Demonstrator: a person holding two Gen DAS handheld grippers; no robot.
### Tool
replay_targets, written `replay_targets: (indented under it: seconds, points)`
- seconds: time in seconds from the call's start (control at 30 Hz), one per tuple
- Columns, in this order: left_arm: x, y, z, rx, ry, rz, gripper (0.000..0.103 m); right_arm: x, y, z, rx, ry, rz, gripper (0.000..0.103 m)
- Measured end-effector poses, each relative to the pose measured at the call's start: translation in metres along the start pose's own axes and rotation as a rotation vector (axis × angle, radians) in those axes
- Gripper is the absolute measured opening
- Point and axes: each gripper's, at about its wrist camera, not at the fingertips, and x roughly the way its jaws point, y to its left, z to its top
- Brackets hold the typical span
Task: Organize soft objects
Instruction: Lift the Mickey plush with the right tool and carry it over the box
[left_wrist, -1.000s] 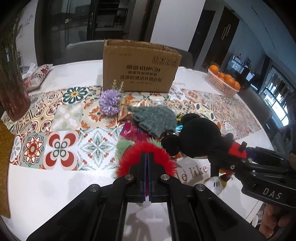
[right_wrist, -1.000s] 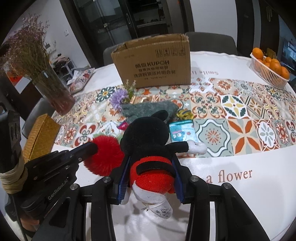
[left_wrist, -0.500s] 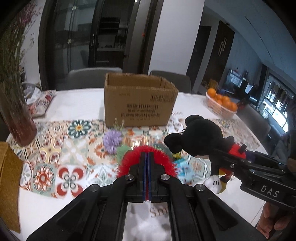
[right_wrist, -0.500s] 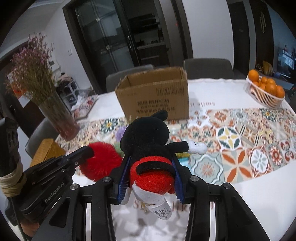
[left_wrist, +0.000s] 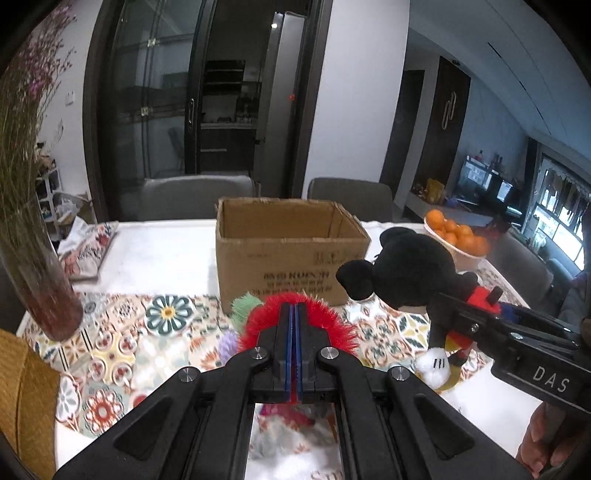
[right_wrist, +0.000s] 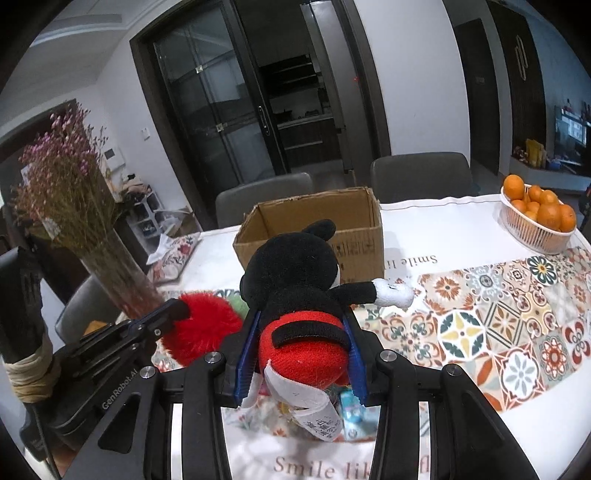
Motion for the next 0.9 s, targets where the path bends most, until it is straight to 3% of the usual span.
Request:
replay_targets:
  seconds: [0.6, 0.9]
  points:
    - [0.025, 0.009, 0.076, 0.026, -0.123, 0.027, 0.003, 0.045, -0.013, 0.080, 0.020, 0.014, 0.031, 0.043]
    - [0.053, 0.016, 0.113, 0.043, -0.136, 0.034, 0.003, 0.078, -0.018, 0.123, 0.011, 0.045, 0.063, 0.043]
